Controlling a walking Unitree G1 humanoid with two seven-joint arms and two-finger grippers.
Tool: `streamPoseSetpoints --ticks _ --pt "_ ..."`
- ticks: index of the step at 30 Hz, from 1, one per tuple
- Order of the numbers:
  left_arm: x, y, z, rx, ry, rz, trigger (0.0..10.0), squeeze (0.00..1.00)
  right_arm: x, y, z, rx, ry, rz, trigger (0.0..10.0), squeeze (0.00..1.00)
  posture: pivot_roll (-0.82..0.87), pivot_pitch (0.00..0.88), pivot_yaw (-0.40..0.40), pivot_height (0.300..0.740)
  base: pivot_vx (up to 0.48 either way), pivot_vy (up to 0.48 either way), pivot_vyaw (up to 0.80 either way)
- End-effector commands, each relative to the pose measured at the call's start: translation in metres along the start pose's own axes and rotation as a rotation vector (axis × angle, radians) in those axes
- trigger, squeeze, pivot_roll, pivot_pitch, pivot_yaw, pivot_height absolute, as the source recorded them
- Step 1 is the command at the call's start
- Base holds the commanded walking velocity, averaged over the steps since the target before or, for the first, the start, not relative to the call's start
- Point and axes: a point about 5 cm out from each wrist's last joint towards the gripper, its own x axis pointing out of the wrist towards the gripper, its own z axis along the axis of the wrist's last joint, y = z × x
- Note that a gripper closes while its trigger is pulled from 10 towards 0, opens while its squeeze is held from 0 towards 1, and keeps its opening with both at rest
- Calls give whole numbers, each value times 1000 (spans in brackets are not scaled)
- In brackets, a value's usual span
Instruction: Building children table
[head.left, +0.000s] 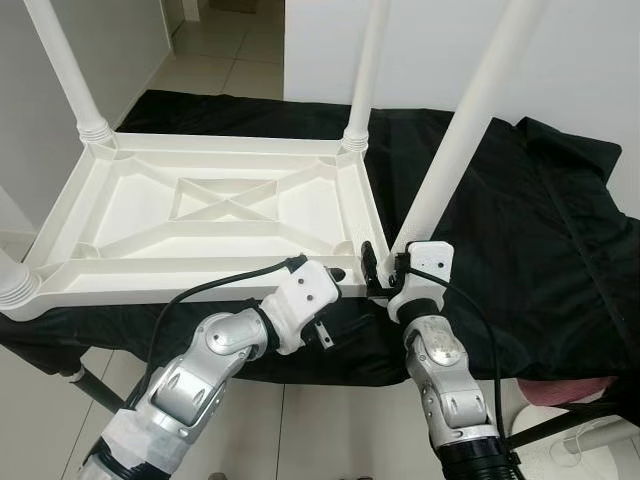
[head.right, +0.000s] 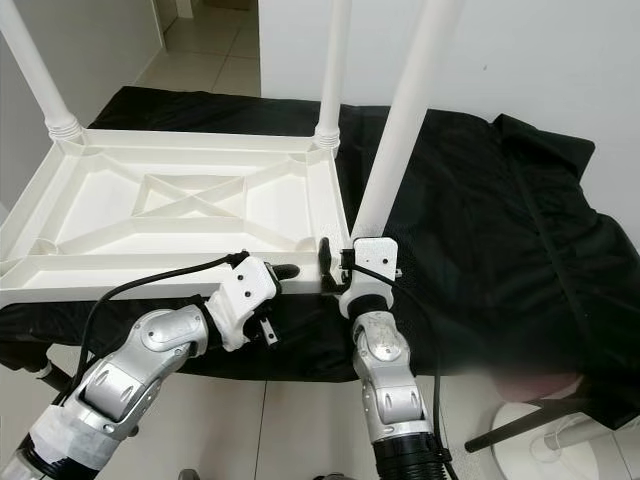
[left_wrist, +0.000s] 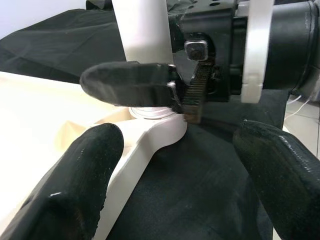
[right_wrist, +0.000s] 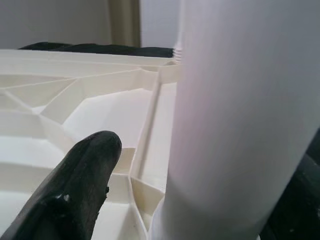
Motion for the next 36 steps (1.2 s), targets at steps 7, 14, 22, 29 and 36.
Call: streamPoseSetpoints --ticks 7,14,22,29,36 --pt "3 0 1 21 5 -44 10000 0 4 -14 -3 -58 -30 173 10000 0 -13 83 -45 740 0 0 0" --pt "6 -2 3 21 1 -50 10000 0 14 -16 -8 -99 -3 298 10000 0 -16 80 -34 740 0 0 0" --pt "9 -2 4 21 -6 -58 10000 0 24 -19 -5 -134 5 433 980 0 -22 76 -35 740 0 0 0" --pt "9 -2 4 15 -9 -42 10000 0 23 -26 -11 -126 24 467 0 0 -19 77 -62 740 0 0 0" --pt "9 -4 3 11 -10 -40 10000 0 19 -29 -13 -84 47 438 10000 0 -17 76 -72 740 0 0 0"
